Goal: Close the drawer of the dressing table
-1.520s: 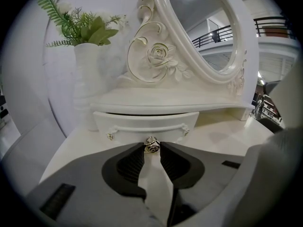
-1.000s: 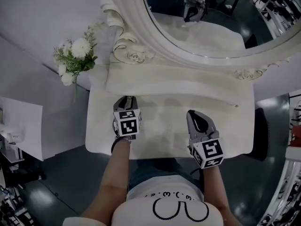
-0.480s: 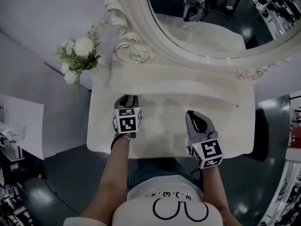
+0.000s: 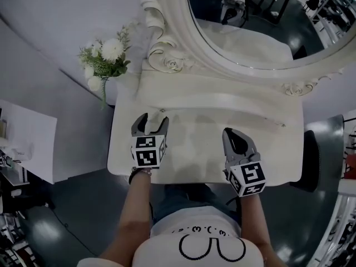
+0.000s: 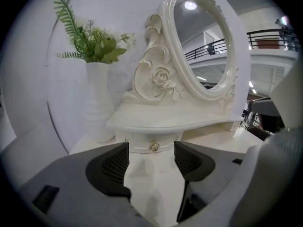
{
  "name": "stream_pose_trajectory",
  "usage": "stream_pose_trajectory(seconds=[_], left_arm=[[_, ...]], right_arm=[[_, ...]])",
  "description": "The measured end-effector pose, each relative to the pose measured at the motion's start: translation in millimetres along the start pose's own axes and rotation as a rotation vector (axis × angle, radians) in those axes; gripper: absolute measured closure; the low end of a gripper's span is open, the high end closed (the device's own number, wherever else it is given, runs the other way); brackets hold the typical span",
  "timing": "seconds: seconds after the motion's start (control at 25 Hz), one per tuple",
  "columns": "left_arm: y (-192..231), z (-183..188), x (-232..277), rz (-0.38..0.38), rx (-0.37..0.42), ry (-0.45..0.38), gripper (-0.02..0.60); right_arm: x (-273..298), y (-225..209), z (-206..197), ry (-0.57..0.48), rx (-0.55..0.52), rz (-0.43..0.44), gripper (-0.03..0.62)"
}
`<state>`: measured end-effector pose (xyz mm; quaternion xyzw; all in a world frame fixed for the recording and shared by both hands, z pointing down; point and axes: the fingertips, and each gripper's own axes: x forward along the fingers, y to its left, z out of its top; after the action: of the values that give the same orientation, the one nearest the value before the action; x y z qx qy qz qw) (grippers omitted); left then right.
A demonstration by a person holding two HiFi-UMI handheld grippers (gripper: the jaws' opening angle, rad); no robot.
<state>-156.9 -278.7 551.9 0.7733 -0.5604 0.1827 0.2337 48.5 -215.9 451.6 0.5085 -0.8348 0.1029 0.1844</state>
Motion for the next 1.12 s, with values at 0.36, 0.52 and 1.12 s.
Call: stream_pose_trajectory(seconds=[0.36, 0.52, 1.12], left_arm=[[22.0, 26.5, -63.3, -0.051, 0.012, -0.169, 0.288], [22.8, 34.3, -87.2, -0.068, 0.06, -0.216, 0.288], [4.9, 87.8, -181.8, -0.014, 0.108, -0.462, 0.534]], right_arm=[[-18.5, 15.1, 15.0, -0.05, 0.013, -0.062, 0.594], [-26.9, 26.9, 22.4, -0.075, 0.014, -0.078, 0.594], [-68.0, 64.2, 95.3, -0.262, -0.033, -0.01, 0.595]])
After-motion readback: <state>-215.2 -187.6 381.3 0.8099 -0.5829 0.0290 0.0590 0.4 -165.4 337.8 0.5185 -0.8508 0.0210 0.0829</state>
